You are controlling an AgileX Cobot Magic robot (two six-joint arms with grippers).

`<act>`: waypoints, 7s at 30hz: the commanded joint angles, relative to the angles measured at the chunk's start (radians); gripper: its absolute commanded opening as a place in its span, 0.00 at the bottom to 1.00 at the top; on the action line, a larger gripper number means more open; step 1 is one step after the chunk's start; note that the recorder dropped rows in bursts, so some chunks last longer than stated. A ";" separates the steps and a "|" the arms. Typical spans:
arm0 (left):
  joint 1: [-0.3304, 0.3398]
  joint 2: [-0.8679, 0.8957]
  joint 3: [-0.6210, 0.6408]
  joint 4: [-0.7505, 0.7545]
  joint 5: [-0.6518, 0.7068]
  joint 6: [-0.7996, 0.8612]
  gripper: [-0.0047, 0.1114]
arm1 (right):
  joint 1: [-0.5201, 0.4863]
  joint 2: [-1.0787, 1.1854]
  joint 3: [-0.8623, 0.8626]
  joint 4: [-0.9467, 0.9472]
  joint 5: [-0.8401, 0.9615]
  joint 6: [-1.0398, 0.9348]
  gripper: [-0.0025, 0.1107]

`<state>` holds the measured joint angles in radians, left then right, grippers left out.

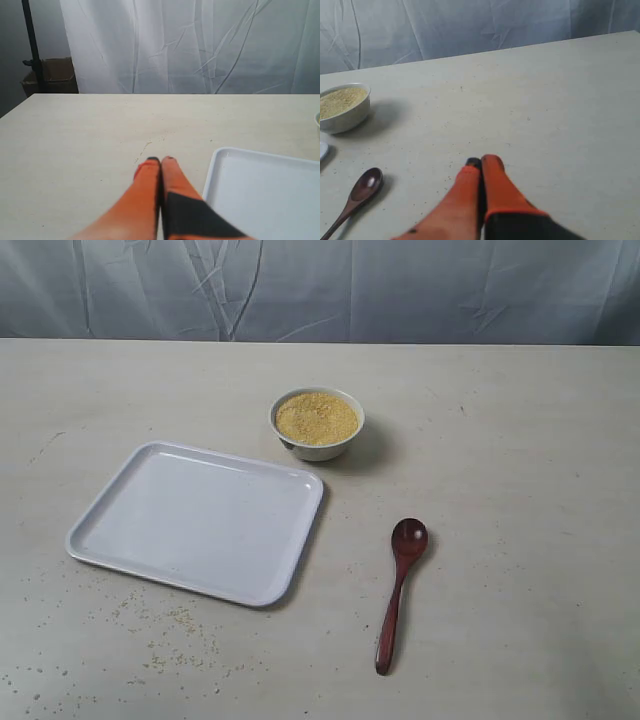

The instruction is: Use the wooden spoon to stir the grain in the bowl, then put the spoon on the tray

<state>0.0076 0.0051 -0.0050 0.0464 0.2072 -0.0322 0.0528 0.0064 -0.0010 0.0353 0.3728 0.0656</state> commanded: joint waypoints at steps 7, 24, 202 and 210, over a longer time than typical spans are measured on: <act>0.001 -0.005 0.005 0.000 -0.005 -0.001 0.04 | -0.006 -0.006 0.001 0.001 -0.010 -0.004 0.02; 0.001 -0.005 0.005 0.000 -0.005 -0.001 0.04 | -0.006 -0.006 0.001 -0.005 -0.510 -0.004 0.02; 0.001 -0.005 0.005 0.000 -0.005 -0.001 0.04 | 0.557 2.034 -1.370 0.171 0.210 0.138 0.02; 0.001 -0.005 0.005 0.000 -0.005 -0.001 0.04 | 0.469 2.092 -1.370 0.139 0.161 0.237 0.02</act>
<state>0.0076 0.0051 -0.0050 0.0464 0.2072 -0.0322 0.5550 2.1023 -1.3706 0.1926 0.5657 0.2601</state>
